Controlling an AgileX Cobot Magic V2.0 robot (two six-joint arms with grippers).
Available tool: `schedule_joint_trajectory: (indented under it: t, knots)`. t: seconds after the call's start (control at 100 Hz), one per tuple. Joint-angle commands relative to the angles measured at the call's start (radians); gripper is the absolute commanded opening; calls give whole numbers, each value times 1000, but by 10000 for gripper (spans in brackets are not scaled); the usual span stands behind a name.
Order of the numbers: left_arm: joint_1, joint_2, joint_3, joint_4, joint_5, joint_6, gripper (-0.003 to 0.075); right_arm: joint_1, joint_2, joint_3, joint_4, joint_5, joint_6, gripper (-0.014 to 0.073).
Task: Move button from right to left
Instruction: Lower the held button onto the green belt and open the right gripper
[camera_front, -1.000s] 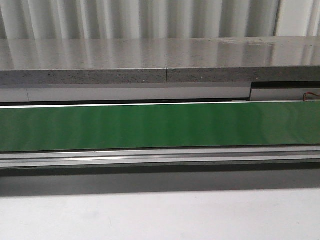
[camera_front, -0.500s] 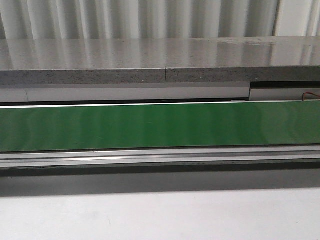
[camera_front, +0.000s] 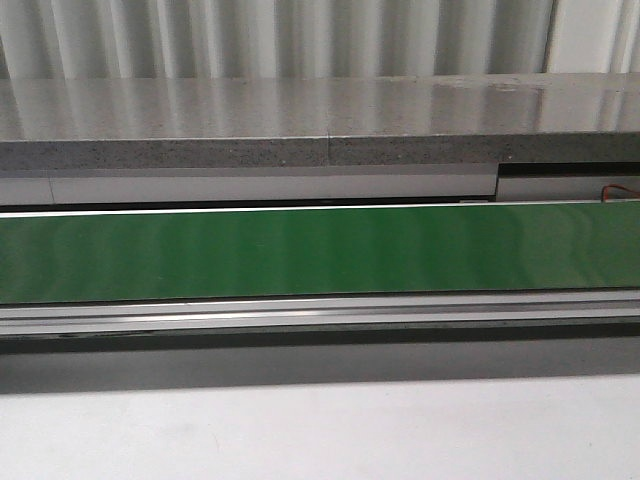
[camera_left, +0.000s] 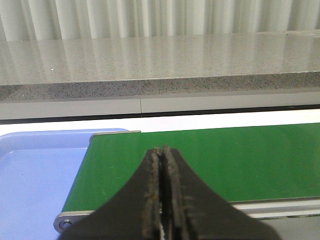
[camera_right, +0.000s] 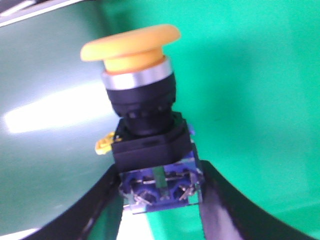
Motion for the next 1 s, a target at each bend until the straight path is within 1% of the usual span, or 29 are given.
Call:
schedule_joint_trajectory:
  t: [0.0, 0.13, 0.19, 0.33, 0.55, 0.7, 0.75, 0.79, 0.81, 0.84, 0.87, 0.93, 0.99]
  knots:
    - [3, -32, 39, -7, -77, -11, -20, 69, -59, -31, 6, 16, 57, 206]
    - [3, -32, 39, -7, -77, -11, -20, 194, -59, -31, 6, 32, 133, 206]
    - [3, -32, 39, -7, -77, -11, -20, 268, -57, -31, 5, 18, 164, 206]
    - [3, -32, 39, -7, -77, -11, -20, 396, -53, -31, 2, -19, 234, 206]
    - [3, -32, 39, -7, -77, -11, -20, 502, 35, -31, 2, -33, 304, 206]
    - [3, -32, 39, -7, -77, -11, -20, 518, 73, -31, 2, -43, 339, 212]
    - [3, -32, 39, -7, -77, -11, -20, 519, 74, -31, 3, -53, 339, 248]
    - [3, -32, 39, -7, -77, -11, -20, 519, 72, -31, 8, -57, 339, 310]
    - [3, -32, 39, -7, -77, -11, -20, 519, 71, -31, 12, -59, 339, 364]
    - [3, -32, 39, -7, -77, -11, -20, 519, 70, -31, 16, -62, 339, 407]
    - [3, -32, 39, -7, -77, -11, -20, 519, 68, -31, 17, -63, 339, 480]
    - [3, -32, 39, -7, -77, -11, -20, 521, 66, -31, 19, -67, 338, 587]
    - [3, -32, 39, -7, -77, -11, -20, 524, 59, -31, 18, -69, 327, 633]
